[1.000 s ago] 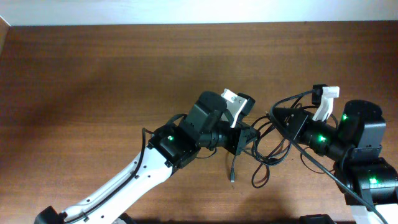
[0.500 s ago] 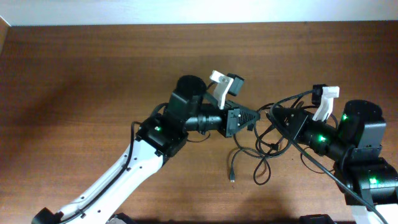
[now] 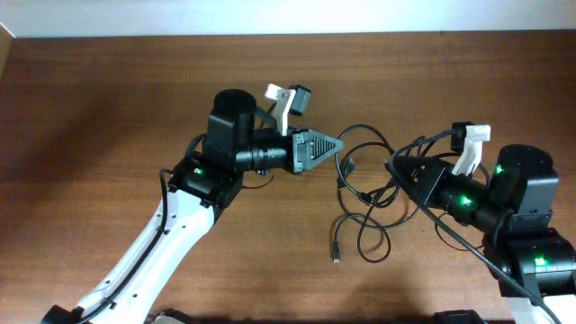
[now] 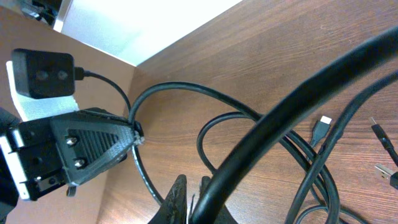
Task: Untangle cables
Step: 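Open the left gripper and pull it back leftward off the cables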
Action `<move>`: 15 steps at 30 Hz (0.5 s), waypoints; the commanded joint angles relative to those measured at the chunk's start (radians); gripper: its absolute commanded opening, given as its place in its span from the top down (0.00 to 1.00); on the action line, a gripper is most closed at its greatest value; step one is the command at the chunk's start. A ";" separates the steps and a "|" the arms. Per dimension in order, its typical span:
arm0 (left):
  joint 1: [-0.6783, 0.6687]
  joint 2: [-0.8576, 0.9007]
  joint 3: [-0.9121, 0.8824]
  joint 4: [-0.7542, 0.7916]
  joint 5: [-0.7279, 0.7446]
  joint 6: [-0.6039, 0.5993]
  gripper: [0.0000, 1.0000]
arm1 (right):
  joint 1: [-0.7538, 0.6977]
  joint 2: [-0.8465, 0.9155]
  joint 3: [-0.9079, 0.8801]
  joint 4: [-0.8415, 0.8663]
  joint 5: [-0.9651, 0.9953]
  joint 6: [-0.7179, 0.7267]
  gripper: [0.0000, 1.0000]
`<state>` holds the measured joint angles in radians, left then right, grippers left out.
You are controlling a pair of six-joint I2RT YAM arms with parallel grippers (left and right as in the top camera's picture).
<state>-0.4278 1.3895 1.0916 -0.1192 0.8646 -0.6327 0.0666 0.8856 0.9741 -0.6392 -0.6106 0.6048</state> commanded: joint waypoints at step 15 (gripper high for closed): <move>-0.029 -0.027 0.020 -0.229 -0.011 0.281 0.01 | 0.005 -0.002 -0.002 0.000 -0.005 -0.014 0.96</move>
<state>-0.4297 1.3876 1.0931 -0.3412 0.8139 -0.4847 0.0666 0.8860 0.9741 -0.6437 -0.6098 0.6018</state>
